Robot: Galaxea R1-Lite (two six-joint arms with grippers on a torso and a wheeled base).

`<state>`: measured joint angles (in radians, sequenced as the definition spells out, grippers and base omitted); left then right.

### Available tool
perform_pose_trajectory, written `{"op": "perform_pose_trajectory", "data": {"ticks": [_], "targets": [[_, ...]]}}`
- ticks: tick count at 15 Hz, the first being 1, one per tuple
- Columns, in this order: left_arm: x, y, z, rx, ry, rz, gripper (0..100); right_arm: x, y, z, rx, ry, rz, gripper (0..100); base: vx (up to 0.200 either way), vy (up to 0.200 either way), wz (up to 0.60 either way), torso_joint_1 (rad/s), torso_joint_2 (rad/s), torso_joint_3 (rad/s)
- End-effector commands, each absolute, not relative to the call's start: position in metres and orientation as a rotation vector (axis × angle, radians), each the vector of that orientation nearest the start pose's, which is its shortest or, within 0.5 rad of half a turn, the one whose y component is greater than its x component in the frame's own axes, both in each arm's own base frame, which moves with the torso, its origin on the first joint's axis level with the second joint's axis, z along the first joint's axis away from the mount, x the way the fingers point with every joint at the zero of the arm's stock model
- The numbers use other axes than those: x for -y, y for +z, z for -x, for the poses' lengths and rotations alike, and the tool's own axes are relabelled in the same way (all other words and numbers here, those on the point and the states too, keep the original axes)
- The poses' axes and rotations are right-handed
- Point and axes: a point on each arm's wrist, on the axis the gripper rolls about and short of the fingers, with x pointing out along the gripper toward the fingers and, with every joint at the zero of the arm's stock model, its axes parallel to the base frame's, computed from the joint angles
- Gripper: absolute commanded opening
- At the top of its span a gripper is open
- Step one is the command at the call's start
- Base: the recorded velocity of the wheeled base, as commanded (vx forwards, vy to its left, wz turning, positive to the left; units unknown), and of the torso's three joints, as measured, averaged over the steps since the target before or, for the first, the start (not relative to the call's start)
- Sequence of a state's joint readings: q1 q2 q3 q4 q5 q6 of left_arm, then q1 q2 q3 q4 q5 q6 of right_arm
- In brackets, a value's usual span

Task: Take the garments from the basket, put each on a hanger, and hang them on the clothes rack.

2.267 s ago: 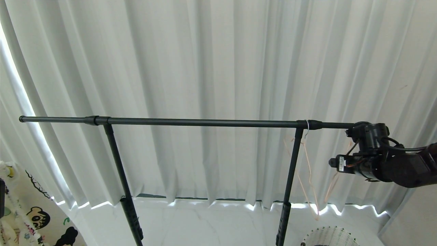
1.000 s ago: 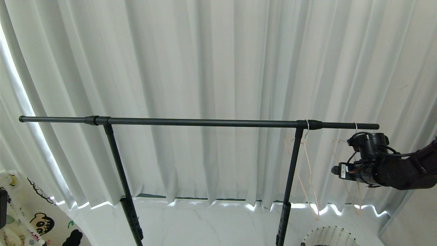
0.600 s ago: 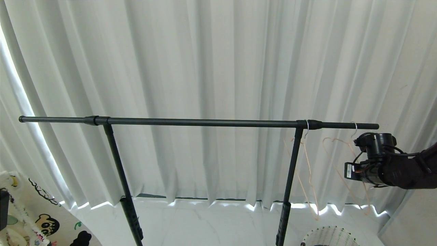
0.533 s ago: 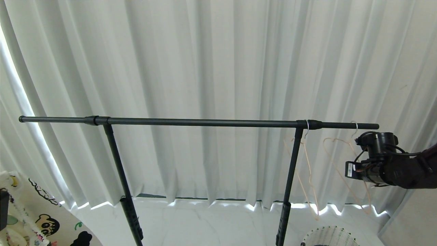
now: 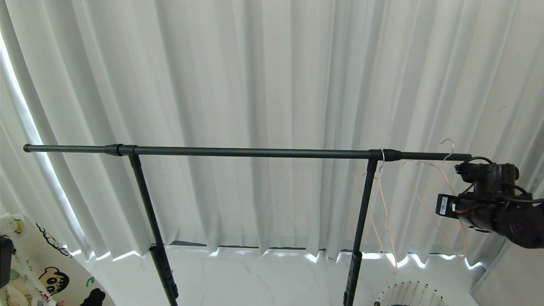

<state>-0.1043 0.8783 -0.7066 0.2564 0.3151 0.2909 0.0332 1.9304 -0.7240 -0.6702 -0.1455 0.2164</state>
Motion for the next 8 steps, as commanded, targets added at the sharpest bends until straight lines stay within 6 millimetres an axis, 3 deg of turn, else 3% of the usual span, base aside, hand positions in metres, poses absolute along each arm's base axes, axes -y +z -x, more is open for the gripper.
{"op": "perform_pose_trajectory", "data": {"ticks": [1, 5, 8], "targets": [[0.002, 0.233, -0.086, -0.449, 0.145, -0.374, 0, -0.007, 0.095, -0.307, -0.475, -0.145, -0.154, 0, 0.000, 0.000, 0.00, 0.000, 0.00, 0.000], [0.002, 0.222, -0.082, -0.476, 0.140, -0.381, 0, -0.006, 0.097, -0.273, -0.433, -0.116, -0.089, 0, 0.000, 0.000, 0.00, 0.000, 0.00, 0.000], [0.001, 0.218, -0.081, -0.482, 0.141, -0.382, 0, -0.005, 0.105, -0.224, -0.431, -0.104, -0.068, 0, 0.000, 0.000, 0.00, 0.000, 0.00, 0.000]]}}
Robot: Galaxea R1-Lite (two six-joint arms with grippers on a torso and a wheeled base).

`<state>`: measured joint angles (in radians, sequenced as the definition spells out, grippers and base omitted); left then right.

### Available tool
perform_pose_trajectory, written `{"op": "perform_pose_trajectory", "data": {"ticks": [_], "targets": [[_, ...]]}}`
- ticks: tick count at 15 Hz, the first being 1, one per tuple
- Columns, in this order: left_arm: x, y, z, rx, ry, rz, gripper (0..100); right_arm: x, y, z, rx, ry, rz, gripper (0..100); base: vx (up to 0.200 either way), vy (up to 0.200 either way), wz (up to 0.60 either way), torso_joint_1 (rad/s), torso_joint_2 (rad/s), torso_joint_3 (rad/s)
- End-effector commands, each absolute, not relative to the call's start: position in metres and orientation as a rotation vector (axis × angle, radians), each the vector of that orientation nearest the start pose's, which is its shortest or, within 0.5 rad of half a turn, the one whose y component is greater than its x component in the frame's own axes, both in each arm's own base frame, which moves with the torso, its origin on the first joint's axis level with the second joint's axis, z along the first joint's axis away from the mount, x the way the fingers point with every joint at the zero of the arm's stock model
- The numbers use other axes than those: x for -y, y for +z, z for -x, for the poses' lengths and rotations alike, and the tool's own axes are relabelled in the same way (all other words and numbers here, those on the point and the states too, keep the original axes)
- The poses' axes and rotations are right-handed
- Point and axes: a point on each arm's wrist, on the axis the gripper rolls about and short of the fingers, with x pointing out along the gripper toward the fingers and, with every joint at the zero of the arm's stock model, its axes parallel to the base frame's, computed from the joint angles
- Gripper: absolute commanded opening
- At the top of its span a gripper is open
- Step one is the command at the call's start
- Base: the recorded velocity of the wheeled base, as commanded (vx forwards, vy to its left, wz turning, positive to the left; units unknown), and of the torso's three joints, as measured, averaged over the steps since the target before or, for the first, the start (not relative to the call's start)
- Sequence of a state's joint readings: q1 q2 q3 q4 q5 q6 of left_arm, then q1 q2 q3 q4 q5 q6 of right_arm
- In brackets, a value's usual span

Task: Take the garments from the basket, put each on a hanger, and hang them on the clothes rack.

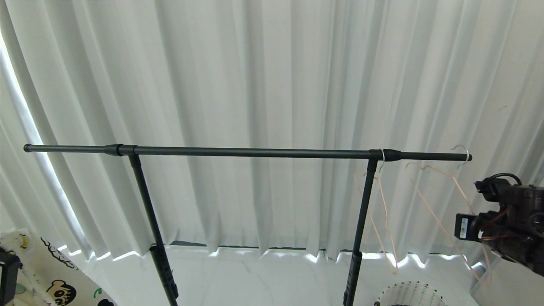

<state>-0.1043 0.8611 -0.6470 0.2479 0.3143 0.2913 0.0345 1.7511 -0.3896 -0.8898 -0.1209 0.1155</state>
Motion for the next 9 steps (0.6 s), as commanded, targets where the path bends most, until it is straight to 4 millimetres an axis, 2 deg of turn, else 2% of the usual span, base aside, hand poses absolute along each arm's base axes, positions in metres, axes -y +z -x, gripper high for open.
{"op": "perform_pose_trajectory", "data": {"ticks": [1, 2, 5, 9], "targets": [[0.002, 0.220, -0.083, -0.465, 0.142, -0.379, 0, -0.005, 0.108, -0.209, -0.419, -0.092, -0.046, 0, 0.000, 0.000, 0.00, 0.000, 0.00, 0.000], [0.002, 0.220, -0.085, -0.452, 0.144, -0.378, 0, -0.005, 0.109, -0.195, -0.416, -0.078, -0.018, 0, 0.000, 0.000, 0.00, 0.000, 0.00, 0.000], [0.002, 0.223, -0.087, -0.422, 0.148, -0.372, 0, -0.003, 0.108, -0.165, -0.407, -0.067, 0.033, 0, -0.200, 0.000, 0.00, -0.004, 0.00, 0.002], [0.002, 0.223, -0.086, -0.416, 0.149, -0.371, 0, -0.003, 0.109, -0.157, -0.394, -0.061, 0.061, 0, -0.200, 0.000, 0.00, 0.007, 0.01, 0.001]]}}
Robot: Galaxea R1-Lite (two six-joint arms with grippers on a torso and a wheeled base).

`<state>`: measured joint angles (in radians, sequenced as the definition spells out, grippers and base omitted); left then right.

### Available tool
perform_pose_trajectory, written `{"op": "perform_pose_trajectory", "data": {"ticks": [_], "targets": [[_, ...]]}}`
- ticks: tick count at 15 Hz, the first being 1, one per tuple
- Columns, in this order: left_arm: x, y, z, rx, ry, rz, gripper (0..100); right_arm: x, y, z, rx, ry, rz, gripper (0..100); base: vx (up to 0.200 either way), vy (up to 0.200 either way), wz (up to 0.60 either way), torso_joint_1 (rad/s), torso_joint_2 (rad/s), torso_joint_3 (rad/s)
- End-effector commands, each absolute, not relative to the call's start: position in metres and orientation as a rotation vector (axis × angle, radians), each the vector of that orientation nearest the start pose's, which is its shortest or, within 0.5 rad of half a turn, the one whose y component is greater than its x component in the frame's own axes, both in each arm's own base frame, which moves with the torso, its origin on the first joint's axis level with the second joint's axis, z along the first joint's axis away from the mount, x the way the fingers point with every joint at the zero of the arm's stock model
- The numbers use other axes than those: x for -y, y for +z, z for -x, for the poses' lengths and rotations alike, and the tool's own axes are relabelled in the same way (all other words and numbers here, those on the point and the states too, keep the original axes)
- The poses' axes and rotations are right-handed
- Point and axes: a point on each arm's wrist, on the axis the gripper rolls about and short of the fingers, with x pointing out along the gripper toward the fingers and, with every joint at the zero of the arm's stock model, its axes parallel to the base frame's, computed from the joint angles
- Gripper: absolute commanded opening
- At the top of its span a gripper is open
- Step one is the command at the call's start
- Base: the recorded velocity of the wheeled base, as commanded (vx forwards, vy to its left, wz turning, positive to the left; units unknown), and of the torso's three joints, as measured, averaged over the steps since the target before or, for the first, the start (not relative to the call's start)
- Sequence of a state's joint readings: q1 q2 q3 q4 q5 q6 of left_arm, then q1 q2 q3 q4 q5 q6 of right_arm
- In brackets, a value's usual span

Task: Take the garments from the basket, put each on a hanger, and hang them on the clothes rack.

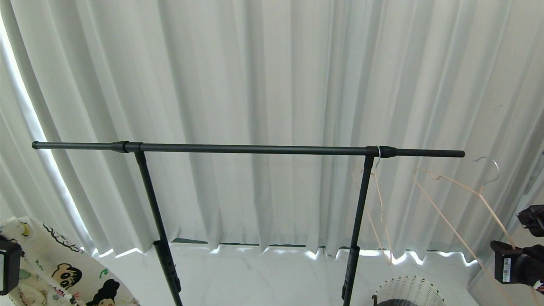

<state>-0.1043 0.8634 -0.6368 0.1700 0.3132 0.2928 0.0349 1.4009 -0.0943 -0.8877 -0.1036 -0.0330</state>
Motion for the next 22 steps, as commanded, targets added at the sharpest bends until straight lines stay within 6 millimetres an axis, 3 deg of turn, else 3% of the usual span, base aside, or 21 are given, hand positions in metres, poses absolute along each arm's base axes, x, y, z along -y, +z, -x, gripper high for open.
{"op": "perform_pose_trajectory", "data": {"ticks": [1, 12, 16, 18, 21, 22], "targets": [[0.002, 0.223, -0.086, -0.419, 0.147, -0.371, 0, -0.003, 0.109, -0.157, -0.393, -0.060, 0.068, 0, -0.200, 0.000, 0.00, -0.012, 0.00, 0.007], [0.001, 0.209, -0.077, -0.437, 0.134, -0.418, 0, -0.014, 0.120, -0.151, -0.321, 0.033, 0.094, 0, -0.200, 0.000, 0.00, 0.000, 0.00, 0.001], [0.003, 0.209, -0.077, -0.433, 0.113, -0.414, 0, -0.039, 0.143, -0.147, -0.197, 0.292, 0.081, 0, -0.050, 0.000, 0.00, 0.002, 0.00, 0.002], [0.008, 0.208, -0.079, -0.415, 0.033, -0.419, 0, -0.056, 0.141, -0.145, -0.207, 0.452, 0.081, 0, 0.000, 0.000, 0.00, 0.000, 0.00, 0.000], [0.019, 0.212, -0.096, -0.403, -0.035, -0.416, 0, -0.082, 0.139, -0.140, -0.243, 0.660, 0.049, 0, 0.000, 0.000, 0.00, 0.000, 0.00, 0.000], [0.028, 0.221, -0.118, -0.381, -0.048, -0.379, 0, -0.099, 0.138, -0.136, -0.269, 0.754, 0.022, 0, 0.000, 0.000, 0.00, 0.000, 0.00, 0.000]]}}
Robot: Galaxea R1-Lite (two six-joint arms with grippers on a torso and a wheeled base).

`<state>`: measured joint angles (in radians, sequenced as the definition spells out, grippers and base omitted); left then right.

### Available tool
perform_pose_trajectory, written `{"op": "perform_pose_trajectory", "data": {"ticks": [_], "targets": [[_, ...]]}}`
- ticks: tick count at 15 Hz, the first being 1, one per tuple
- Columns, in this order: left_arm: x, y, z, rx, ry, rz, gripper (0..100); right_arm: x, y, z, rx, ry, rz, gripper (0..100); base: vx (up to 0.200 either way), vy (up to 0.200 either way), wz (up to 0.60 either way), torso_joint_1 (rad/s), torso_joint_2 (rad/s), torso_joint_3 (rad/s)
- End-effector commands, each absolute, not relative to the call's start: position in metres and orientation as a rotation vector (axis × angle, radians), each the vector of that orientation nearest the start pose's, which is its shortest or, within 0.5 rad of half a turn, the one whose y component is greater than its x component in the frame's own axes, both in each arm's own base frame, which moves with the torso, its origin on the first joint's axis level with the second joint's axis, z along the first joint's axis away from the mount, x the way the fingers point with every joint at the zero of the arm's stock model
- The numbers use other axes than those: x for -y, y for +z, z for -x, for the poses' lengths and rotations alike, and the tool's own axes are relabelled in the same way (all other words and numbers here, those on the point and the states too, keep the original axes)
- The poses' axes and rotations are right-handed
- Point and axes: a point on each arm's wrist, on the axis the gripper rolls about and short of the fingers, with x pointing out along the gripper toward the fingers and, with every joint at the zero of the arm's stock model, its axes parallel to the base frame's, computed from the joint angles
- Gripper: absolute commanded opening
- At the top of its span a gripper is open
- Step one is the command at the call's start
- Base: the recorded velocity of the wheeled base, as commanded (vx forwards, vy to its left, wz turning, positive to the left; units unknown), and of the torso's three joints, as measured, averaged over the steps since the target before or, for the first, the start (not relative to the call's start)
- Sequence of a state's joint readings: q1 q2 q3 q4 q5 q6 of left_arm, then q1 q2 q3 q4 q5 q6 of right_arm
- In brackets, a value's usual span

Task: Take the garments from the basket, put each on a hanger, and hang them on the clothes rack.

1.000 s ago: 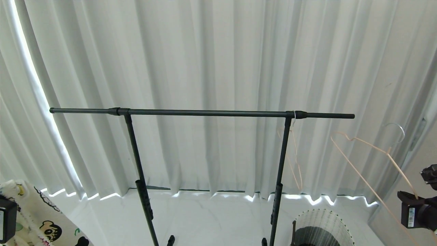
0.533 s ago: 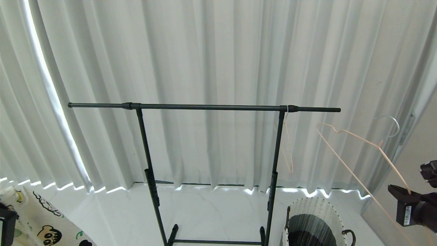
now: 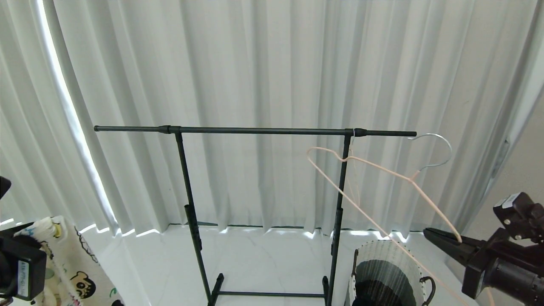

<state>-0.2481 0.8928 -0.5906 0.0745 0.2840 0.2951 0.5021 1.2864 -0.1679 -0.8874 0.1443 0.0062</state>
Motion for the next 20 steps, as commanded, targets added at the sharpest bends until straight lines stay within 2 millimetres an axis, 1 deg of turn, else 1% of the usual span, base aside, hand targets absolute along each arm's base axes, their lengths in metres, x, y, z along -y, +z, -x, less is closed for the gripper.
{"op": "perform_pose_trajectory", "data": {"ticks": [1, 2, 3, 4, 5, 6, 7, 9, 11, 14, 16, 18, 20], "targets": [[0.035, 0.229, -0.134, -0.376, -0.042, -0.351, 0, -0.109, 0.137, -0.132, -0.288, 0.809, 0.011, 0, 0.000, 0.000, 0.00, 0.000, 0.00, 0.000], [0.042, 0.234, -0.150, -0.384, -0.027, -0.324, 0, -0.119, 0.136, -0.129, -0.305, 0.858, 0.002, 0, 0.000, 0.000, 0.00, 0.000, 0.00, 0.000], [0.047, 0.236, -0.160, -0.393, -0.013, -0.304, 0, -0.124, 0.136, -0.127, -0.313, 0.886, -0.006, 0, 0.000, 0.000, 0.00, 0.000, 0.00, 0.000], [0.061, 0.233, -0.181, -0.429, 0.032, -0.257, 0, -0.136, 0.137, -0.122, -0.331, 0.948, -0.021, 0, 0.000, 0.000, 0.00, 0.000, 0.00, 0.000], [0.073, 0.228, -0.195, -0.454, 0.069, -0.227, 0, -0.143, 0.137, -0.119, -0.338, 0.983, -0.028, 0, 0.000, 0.000, 0.00, 0.000, 0.00, 0.000], [0.080, 0.225, -0.203, -0.463, 0.094, -0.202, 0, -0.147, 0.138, -0.117, -0.340, 1.000, -0.034, 0, 0.000, 0.000, 0.00, 0.000, 0.00, 0.000], [0.092, 0.218, -0.220, -0.483, 0.149, -0.174, 0, -0.152, 0.139, -0.114, -0.342, 1.030, -0.032, 0, 0.000, 0.000, 0.00, 0.000, 0.00, 0.000], [0.100, 0.207, -0.240, -0.507, 0.223, -0.174, 0, -0.157, 0.139, -0.109, -0.343, 1.063, -0.026, 0, 0.000, 0.000, 0.00, 0.000, 0.00, 0.000], [0.106, 0.206, -0.252, -0.504, 0.238, -0.135, 0, -0.159, 0.139, -0.106, -0.349, 1.085, -0.024, 0, 0.000, 0.000, 0.00, 0.000, 0.00, 0.000], [0.109, 0.207, -0.258, -0.501, 0.240, -0.126, 0, -0.160, 0.138, -0.106, -0.359, 1.088, -0.026, 0, 0.000, 0.000, 0.00, 0.000, 0.00, 0.000], [0.114, 0.210, -0.263, -0.483, 0.244, -0.081, 0, -0.163, 0.135, -0.105, -0.374, 1.101, -0.018, 0, 0.000, 0.000, 0.00, 0.000, 0.00, 0.000], [0.122, 0.212, -0.260, -0.474, 0.213, -0.076, 0, -0.168, 0.133, -0.107, -0.383, 1.105, -0.012, 0, 0.000, 0.000, 0.00, 0.000, 0.00, 0.000], [0.134, 0.214, -0.253, -0.465, 0.175, -0.047, 0, -0.176, 0.135, -0.112, -0.390, 1.099, -0.034, 0, 0.000, 0.000, 0.00, 0.000, 0.00, 0.000]]}}
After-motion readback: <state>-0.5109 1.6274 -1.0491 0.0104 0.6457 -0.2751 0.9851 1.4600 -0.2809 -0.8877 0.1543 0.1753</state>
